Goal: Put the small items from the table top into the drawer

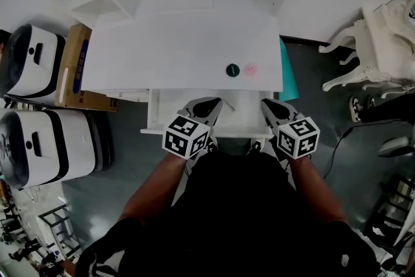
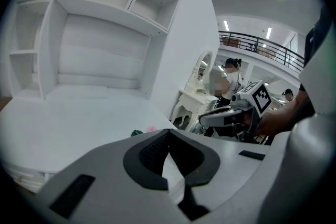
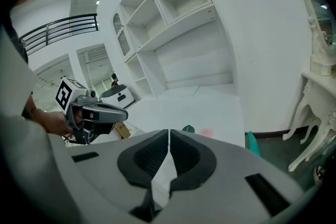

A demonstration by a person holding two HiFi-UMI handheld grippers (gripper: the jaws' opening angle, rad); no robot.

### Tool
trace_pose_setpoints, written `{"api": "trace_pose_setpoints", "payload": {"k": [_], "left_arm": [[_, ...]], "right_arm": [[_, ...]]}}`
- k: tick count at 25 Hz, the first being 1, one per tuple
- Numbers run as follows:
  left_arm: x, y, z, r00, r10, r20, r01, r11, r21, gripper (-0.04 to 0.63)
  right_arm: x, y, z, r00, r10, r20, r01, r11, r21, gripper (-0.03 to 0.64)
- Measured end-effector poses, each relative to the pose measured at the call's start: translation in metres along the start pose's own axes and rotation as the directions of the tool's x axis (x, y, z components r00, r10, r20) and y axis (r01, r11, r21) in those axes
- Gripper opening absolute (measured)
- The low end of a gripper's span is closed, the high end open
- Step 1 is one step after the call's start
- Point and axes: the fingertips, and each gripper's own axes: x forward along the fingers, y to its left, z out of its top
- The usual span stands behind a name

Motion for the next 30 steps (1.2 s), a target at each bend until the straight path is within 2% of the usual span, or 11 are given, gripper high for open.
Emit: {"api": "trace_pose_setpoints", "payload": {"k": [16, 22, 30], "left_arm": [[0.001, 0.000, 0.004, 1.000, 0.017, -0.002, -0.017, 1.000, 0.019, 0.009], [0.000, 0.001, 0.009, 0.999, 0.026, 0.040, -0.025, 1.000, -0.016, 0.009], [0.002, 0.012, 0.001, 0.998, 0.067, 0.007, -0.067, 0.997, -0.038, 0.011]], "right_arm": [[0.006, -0.003, -0.003, 1.000, 0.006, -0.011, -0.006, 1.000, 0.002, 0.029], [0.006, -0.003, -0.005, 1.000, 0.008, -0.015, -0.008, 1.000, 0.001, 0.029], [0.014, -0.006, -0.009, 1.000, 0.006, -0.027, -0.007, 1.000, -0.003, 0.029]]}}
